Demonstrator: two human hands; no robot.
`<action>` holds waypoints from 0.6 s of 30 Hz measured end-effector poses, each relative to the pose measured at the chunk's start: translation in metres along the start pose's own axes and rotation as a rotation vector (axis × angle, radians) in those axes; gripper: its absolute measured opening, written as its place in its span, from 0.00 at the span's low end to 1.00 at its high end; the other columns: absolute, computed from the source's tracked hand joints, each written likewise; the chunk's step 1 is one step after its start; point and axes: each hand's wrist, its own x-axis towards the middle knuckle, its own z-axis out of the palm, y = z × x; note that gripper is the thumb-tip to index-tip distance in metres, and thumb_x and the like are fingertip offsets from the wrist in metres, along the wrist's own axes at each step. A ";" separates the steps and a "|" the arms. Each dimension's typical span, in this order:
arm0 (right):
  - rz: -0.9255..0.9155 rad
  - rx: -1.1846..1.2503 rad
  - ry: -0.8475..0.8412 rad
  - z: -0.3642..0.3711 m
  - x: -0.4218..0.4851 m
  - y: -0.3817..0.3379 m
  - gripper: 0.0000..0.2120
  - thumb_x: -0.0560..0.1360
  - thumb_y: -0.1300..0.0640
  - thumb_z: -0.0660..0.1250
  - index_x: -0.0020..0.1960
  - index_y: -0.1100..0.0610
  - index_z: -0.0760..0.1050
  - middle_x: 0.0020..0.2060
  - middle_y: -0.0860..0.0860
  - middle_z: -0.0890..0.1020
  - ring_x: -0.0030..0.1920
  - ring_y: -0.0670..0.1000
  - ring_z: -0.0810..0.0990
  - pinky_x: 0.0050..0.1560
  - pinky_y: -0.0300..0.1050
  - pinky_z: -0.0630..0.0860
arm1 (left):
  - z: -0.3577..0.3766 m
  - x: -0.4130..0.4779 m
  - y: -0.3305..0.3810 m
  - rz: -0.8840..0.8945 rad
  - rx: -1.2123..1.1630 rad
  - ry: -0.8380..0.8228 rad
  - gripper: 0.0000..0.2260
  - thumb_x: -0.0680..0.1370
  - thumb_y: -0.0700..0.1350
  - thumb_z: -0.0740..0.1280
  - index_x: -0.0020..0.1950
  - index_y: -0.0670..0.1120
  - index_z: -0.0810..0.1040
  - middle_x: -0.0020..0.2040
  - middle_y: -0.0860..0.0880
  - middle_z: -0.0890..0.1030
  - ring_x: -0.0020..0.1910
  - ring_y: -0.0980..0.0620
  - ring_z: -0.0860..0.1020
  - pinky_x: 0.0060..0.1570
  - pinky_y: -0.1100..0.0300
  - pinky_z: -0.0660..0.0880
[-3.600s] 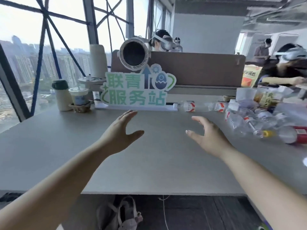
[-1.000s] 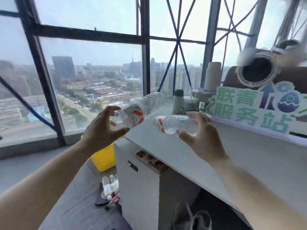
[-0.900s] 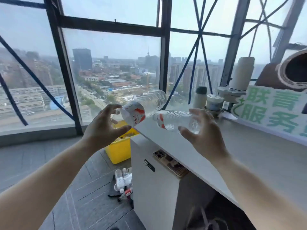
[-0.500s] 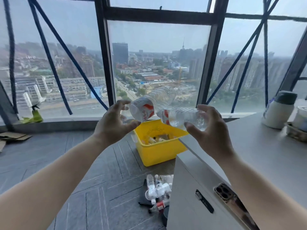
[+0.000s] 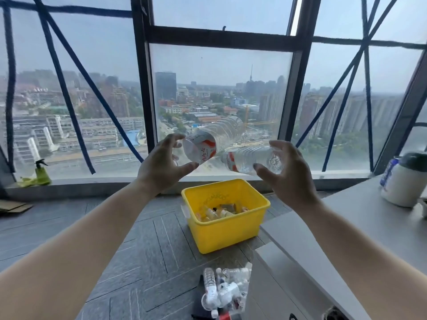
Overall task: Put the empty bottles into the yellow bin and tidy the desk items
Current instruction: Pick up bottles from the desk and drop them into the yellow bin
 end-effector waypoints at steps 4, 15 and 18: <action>-0.020 -0.031 -0.004 0.032 0.031 0.034 0.29 0.69 0.51 0.74 0.66 0.59 0.69 0.64 0.57 0.74 0.62 0.56 0.75 0.56 0.46 0.72 | 0.036 0.036 -0.027 -0.019 0.006 0.000 0.34 0.70 0.53 0.74 0.71 0.48 0.64 0.67 0.43 0.72 0.52 0.51 0.75 0.46 0.56 0.73; 0.008 -0.032 0.030 0.078 0.081 0.102 0.28 0.69 0.53 0.75 0.65 0.59 0.70 0.63 0.57 0.75 0.60 0.53 0.75 0.56 0.45 0.72 | 0.109 0.110 -0.079 -0.030 -0.021 -0.046 0.34 0.70 0.54 0.74 0.71 0.50 0.64 0.65 0.45 0.73 0.49 0.52 0.76 0.47 0.50 0.78; 0.016 -0.052 0.059 0.086 0.100 0.115 0.28 0.69 0.52 0.75 0.65 0.60 0.70 0.63 0.58 0.75 0.60 0.54 0.76 0.55 0.45 0.72 | 0.121 0.135 -0.084 -0.014 -0.015 -0.033 0.33 0.70 0.54 0.73 0.71 0.50 0.64 0.65 0.45 0.73 0.50 0.52 0.76 0.47 0.51 0.77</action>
